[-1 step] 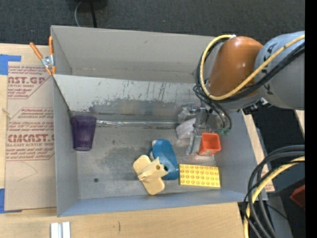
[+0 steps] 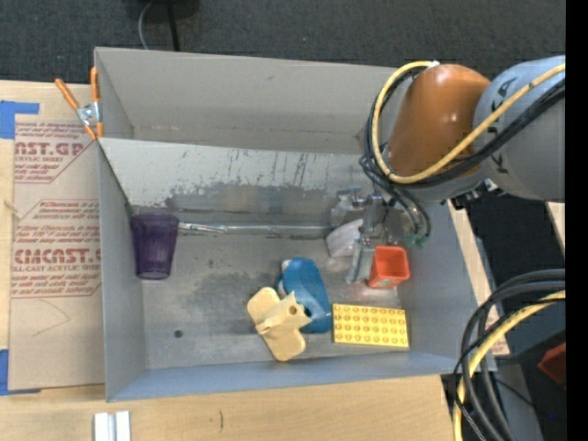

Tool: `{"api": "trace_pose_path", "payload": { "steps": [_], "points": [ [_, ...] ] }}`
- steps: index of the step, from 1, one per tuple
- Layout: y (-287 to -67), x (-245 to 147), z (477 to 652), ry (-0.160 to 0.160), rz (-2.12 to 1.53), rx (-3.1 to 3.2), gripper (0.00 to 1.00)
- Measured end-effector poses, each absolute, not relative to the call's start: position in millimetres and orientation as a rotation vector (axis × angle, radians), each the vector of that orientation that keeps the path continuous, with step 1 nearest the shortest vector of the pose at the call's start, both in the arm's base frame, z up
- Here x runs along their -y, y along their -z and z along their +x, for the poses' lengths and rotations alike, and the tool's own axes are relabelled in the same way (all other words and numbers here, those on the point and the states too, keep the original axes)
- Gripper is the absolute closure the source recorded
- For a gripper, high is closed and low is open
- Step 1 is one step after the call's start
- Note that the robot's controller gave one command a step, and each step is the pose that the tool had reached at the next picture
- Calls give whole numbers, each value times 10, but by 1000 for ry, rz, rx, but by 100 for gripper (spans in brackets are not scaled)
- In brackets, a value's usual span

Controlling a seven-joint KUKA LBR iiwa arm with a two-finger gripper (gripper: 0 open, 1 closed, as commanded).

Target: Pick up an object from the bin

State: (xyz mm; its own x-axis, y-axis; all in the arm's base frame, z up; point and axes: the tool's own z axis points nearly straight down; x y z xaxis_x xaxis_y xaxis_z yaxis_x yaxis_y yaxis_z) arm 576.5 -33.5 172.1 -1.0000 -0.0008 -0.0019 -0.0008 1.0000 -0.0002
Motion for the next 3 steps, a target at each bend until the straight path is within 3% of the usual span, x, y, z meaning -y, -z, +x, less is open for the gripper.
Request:
{"api": "trace_pose_path", "payload": {
  "steps": [1,2,3],
  "points": [
    [-1224,331,5567,0,-99,-3136,0],
    [-854,-98,5454,6,-329,-3123,0],
    [-707,-347,5351,-1,-670,-3070,100]
  ]
}}
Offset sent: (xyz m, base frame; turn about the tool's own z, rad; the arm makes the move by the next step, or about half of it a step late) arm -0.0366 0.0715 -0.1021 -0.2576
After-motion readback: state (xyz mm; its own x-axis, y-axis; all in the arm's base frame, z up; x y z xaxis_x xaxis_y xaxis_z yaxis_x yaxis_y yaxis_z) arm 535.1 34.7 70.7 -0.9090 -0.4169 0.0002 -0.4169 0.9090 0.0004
